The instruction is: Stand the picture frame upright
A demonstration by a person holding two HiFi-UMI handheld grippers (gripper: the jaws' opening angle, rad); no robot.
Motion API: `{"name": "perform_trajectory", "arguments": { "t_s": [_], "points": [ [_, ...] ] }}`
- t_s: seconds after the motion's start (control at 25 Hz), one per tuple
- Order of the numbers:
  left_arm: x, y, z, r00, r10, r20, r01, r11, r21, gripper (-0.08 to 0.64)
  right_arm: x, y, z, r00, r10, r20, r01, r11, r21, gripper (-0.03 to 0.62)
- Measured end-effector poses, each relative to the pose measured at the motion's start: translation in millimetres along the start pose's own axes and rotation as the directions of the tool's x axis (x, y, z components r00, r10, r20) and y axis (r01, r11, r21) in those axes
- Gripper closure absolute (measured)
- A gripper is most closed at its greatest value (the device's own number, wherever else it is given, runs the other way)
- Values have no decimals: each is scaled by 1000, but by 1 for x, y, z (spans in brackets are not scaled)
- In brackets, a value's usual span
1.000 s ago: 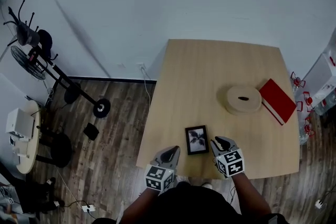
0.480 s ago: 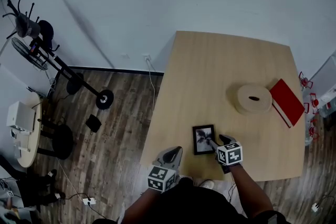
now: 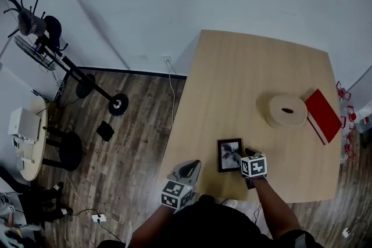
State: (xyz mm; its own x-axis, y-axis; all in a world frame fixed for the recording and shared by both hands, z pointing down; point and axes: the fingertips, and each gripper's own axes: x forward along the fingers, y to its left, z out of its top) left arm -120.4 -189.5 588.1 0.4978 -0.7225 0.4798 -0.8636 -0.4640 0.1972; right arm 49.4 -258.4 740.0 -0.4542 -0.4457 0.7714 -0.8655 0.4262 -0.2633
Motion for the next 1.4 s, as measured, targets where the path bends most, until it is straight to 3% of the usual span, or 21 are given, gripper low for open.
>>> {"name": "perform_trajectory", "arguments": {
  "t_s": [0.24, 0.52, 0.68, 1.08, 1.24, 1.4],
  "points": [
    [7, 10, 4, 1000, 1, -1, -1, 1000, -8, 555, 10, 1, -2, 999, 1, -52, -1, 1000, 0, 407],
    [16, -3, 6, 999, -48, 1, 48, 999, 2, 555, 8, -3, 0, 996, -19, -82, 23, 999, 45, 506],
    [15, -8, 15, 997, -80, 14, 80, 996, 38, 555, 1, -1, 9, 997, -35, -70, 36, 999, 22, 525],
    [15, 1, 18, 997, -74, 21, 72, 996, 59, 555, -47, 1, 42, 992, -75, 100, 70, 996, 47, 525],
    [19, 0, 20, 994, -104, 22, 102, 993, 62, 555, -73, -4, 57, 977, -112, 183, 96, 991, 93, 525],
    [29, -14, 23, 985, -173, -6, 172, 977, 123, 555, -102, -20, 68, 948, -178, 263, 134, 975, 178, 525]
  ]
}}
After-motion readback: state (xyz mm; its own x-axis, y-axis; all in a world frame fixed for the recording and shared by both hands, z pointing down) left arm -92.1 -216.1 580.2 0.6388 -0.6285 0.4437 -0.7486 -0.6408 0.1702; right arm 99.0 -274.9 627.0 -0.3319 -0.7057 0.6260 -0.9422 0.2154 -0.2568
